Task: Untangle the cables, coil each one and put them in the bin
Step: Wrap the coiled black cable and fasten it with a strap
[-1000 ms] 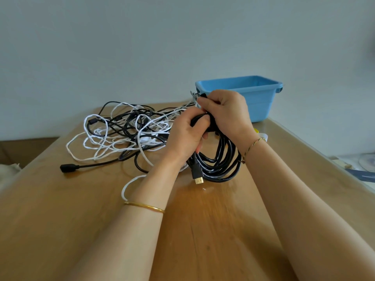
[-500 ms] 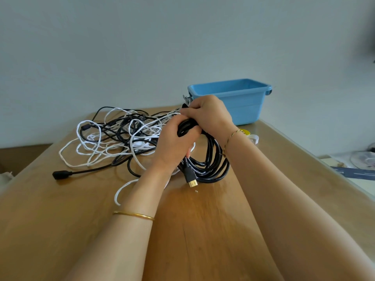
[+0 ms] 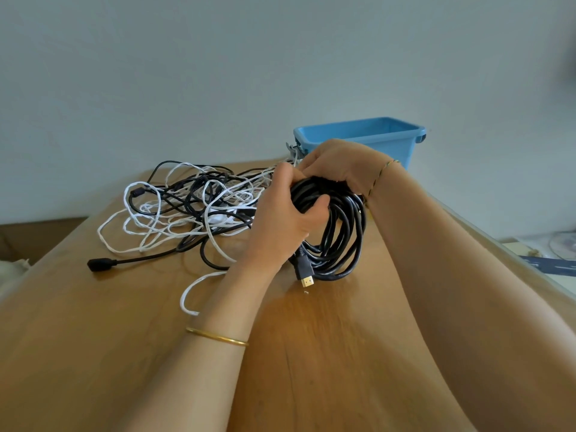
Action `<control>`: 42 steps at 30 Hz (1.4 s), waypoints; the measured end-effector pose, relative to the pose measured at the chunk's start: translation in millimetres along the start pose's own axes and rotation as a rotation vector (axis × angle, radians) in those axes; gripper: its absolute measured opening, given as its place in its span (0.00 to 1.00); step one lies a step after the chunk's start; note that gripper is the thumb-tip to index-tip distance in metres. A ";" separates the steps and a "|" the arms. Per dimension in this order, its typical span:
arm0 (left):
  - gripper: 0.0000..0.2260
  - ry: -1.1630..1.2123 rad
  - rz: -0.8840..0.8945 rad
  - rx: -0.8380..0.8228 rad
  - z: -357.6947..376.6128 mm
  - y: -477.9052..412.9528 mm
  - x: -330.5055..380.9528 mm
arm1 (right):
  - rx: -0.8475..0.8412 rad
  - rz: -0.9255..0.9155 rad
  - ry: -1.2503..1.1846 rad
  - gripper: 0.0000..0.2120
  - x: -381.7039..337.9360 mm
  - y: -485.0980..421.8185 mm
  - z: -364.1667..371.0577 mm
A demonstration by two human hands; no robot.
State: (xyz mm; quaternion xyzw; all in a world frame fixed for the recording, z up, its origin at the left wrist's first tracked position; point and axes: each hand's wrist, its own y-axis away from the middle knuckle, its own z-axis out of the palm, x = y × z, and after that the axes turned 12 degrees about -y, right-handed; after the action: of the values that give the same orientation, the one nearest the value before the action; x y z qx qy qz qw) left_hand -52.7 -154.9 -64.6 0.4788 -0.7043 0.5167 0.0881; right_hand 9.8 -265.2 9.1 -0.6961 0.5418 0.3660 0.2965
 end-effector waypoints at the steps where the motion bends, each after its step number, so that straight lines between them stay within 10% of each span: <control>1: 0.11 -0.016 0.026 -0.002 0.0 -0.1 0.0 | -0.014 0.014 0.013 0.08 0.0 -1.7 -1.0; 15: 0.09 -0.063 0.107 0.008 2.4 -1.7 -2.0 | -0.086 0.105 0.178 0.11 -4.3 -2.8 1.0; 23: 0.08 0.146 -0.114 -0.035 -2.0 -6.2 -12.9 | 0.071 -0.153 -0.173 0.15 20.4 13.7 -0.2; 29: 0.06 0.258 -0.238 -0.117 -5.9 -8.9 -19.3 | -0.252 -0.266 -0.208 0.11 37.4 37.0 -12.8; 42: 0.07 0.675 -0.618 -0.315 16.6 -9.9 -11.2 | -0.030 -0.272 0.027 0.09 48.4 48.1 -14.3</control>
State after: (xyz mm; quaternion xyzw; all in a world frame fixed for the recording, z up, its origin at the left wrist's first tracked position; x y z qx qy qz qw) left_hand -33.1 -162.0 -72.7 0.4520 -0.5310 0.4798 0.5325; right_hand -27.2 -314.2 -23.9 -0.7724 0.4409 0.3210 0.3253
